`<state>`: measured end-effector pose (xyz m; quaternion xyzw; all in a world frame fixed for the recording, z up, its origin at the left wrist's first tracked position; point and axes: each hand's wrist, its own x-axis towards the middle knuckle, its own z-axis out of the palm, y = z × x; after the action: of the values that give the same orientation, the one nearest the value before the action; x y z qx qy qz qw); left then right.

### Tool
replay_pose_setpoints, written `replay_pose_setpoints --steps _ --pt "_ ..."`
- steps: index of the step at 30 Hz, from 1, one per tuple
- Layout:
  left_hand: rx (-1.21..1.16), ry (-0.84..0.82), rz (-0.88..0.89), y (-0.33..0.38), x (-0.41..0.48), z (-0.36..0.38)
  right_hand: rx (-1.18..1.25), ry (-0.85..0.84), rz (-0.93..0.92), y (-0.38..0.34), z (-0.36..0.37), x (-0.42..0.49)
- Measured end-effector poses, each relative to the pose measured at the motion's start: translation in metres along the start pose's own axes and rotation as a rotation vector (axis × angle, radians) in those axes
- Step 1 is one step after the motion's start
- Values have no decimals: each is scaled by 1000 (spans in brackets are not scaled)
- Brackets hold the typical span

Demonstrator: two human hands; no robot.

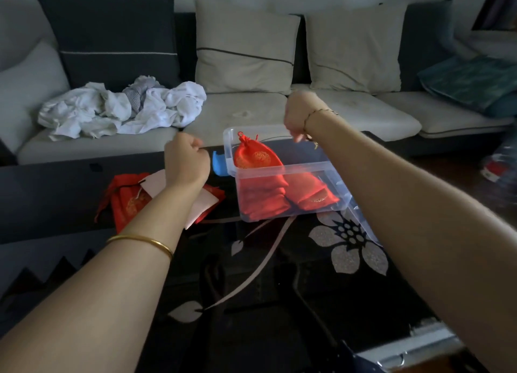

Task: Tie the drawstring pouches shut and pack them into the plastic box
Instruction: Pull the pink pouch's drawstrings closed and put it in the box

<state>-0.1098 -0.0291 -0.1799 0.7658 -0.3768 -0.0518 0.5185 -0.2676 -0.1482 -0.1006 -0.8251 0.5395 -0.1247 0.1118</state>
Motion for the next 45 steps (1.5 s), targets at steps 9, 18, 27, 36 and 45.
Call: replay_pose_setpoints --steps 9,18,27,36,45 --pt "-83 -44 -440 -86 -41 -29 141 -219 -369 -107 102 -82" --pt "-470 -114 -749 -106 -38 -41 -289 -96 -441 -103 200 -97" --pt "-476 -154 -752 -105 -47 -38 -268 -18 -487 -86 215 -100" --pt "-460 -157 -764 -103 -47 -40 -233 -83 -571 -73 191 -113" --pt "-453 -151 -861 -87 -58 -41 -268 -372 -697 -54 156 -168"
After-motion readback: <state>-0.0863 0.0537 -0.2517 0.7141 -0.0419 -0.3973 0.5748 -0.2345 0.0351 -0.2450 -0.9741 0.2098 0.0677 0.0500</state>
